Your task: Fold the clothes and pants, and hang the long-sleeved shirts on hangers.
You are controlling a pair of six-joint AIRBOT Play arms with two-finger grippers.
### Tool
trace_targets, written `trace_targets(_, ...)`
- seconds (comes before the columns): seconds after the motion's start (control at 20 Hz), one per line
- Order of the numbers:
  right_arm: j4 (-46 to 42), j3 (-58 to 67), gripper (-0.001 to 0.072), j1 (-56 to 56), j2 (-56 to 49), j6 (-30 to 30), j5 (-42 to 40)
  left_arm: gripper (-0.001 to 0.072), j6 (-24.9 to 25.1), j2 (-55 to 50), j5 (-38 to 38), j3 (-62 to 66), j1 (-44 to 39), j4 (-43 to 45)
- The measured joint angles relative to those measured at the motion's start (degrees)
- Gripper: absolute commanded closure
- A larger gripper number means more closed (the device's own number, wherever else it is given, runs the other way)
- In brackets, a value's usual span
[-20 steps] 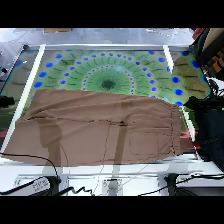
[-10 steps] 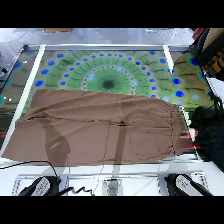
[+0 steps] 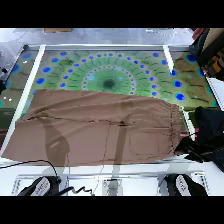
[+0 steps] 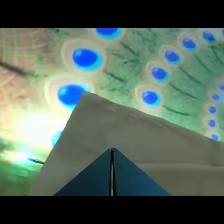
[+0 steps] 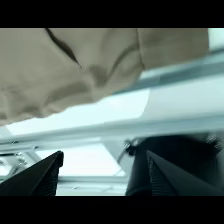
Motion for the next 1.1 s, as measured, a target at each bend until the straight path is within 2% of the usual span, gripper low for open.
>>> trace_targets(0.2, -0.2, -5.9, 0.0135, 0.0, 0.5, 6.7, -2.2, 0.0693, 0.0, -1.0, -0.1, 0.0, -0.3, -0.4)
trace_targets(0.3, -0.2, -8.9, 0.0164, 0.0, 0.7, 9.7, -5.9, 0.0693, 0.0, -1.3, -0.1, 0.0, -0.4, -0.5)
trace_targets(0.45, 0.6, -12.5, 0.0168, 0.0, 0.7, 13.3, -13.8, 0.0693, 0.0, -1.4, 1.2, 0.0, -0.4, -0.6)
trace_targets(0.55, 1.9, -14.0, 0.0284, 0.0, 0.7, 14.7, -19.9, 0.0693, 0.0, -1.4, 2.3, 0.0, -0.4, -0.6)
trace_targets(0.6, 2.4, -14.4, 0.0286, 0.0, 0.7, 15.3, -22.8, 0.0693, 0.0, -1.4, 2.8, 0.0, -0.4, -0.6)
trace_targets(0.7, 3.2, -14.9, 0.0392, 0.0, 0.7, 16.4, -27.7, 0.0693, 0.0, -1.4, 3.1, 0.0, -0.4, -0.6)
trace_targets(0.85, 3.9, -15.3, 0.0401, 0.0, 0.7, 17.6, -33.6, 0.0693, 0.0, -1.4, 3.6, 0.0, -0.4, -0.1)
trace_targets(0.9, 3.8, -15.4, 0.0433, 0.0, 0.7, 17.8, -35.2, 0.0693, 0.0, -1.4, 3.7, 0.0, -0.4, 0.7)
trace_targets(0.95, 3.8, -15.5, 0.0557, 0.0, 0.7, 17.8, -36.8, 0.0693, 0.0, -1.4, 3.7, -0.1, -0.4, 1.7)
trace_targets(1.1, 3.5, -15.5, 0.0687, 0.0, 0.7, 18.1, -39.4, 0.0694, 0.0, -1.4, 2.4, -1.0, 0.0, 6.6)
